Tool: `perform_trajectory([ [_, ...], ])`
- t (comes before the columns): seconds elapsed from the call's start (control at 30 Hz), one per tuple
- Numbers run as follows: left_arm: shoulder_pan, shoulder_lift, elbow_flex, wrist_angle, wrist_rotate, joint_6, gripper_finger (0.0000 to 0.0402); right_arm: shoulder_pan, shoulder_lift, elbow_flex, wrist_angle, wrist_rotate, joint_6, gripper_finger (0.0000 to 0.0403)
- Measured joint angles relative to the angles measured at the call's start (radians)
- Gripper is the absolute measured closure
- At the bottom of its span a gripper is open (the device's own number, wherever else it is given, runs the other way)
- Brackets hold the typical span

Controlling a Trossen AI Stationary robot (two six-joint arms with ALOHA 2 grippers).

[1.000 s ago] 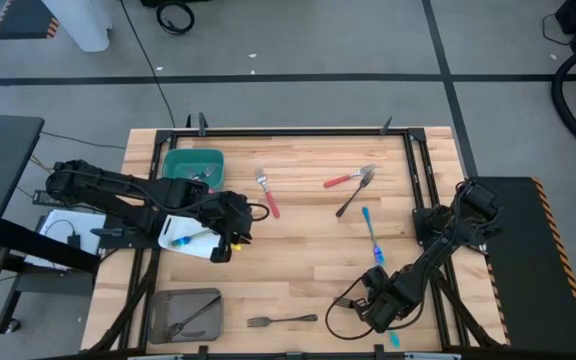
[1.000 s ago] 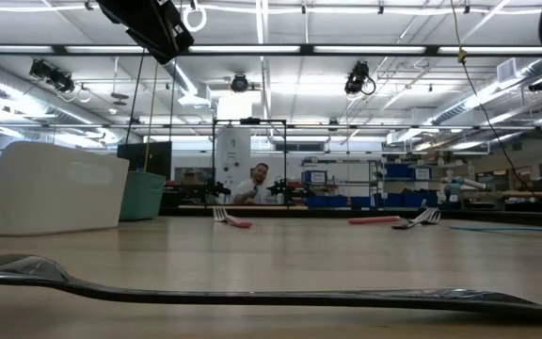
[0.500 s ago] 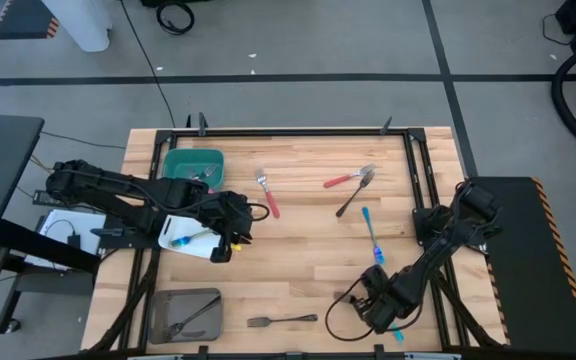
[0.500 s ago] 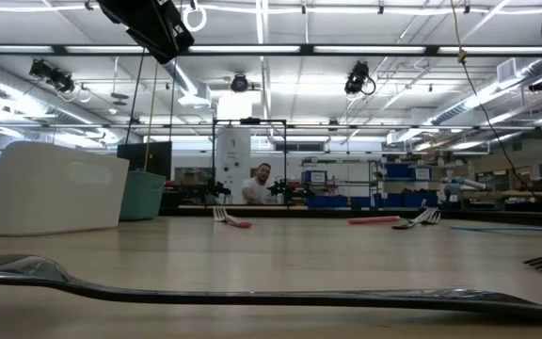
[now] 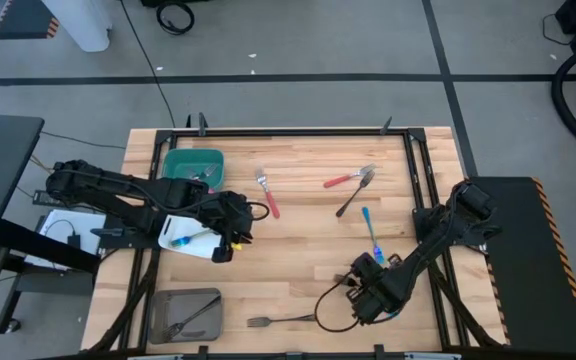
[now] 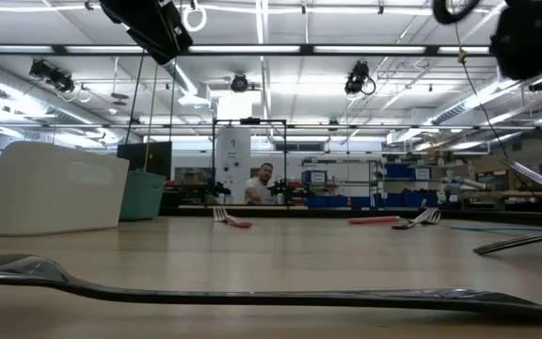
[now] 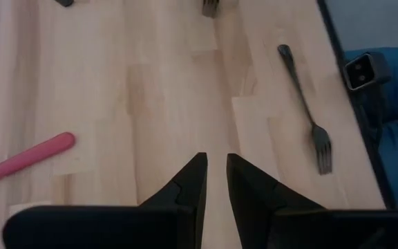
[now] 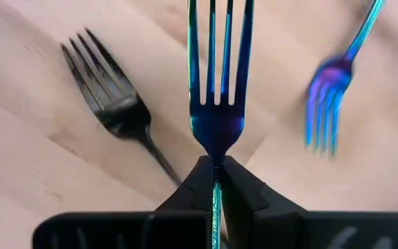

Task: Sort silverware by color (type)
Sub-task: Put the blue fork into the white bin

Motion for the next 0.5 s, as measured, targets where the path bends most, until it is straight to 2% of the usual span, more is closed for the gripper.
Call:
perform_trajectory([
  [0.07,0.0,0.0,0.0,0.0,-0.028,-0.013,0.0335,-0.018,-0.003,0.03,-0.035,0.053,-0.047,0.0387],
  [0.13,0.0,0.0,0.0,0.0,-0.058,-0.028,0.0335,-0.036,-0.014,0.055,-0.09,0.158,-0.087,0.0387],
  [0.33,0.0,0.0,0.0,0.05,-0.126,-0.05,0.0335,-0.09,-0.074,0.099,-0.204,0.651,-0.173,0.0387],
  [0.43,0.0,0.0,0.0,0.115,-0.14,-0.086,0.0335,-0.128,-0.114,0.101,-0.205,0.827,-0.24,0.0387],
  [0.5,0.0,0.0,0.0,0.151,-0.149,-0.108,0.0335,-0.152,-0.142,0.102,-0.204,0.907,-0.28,0.0387],
])
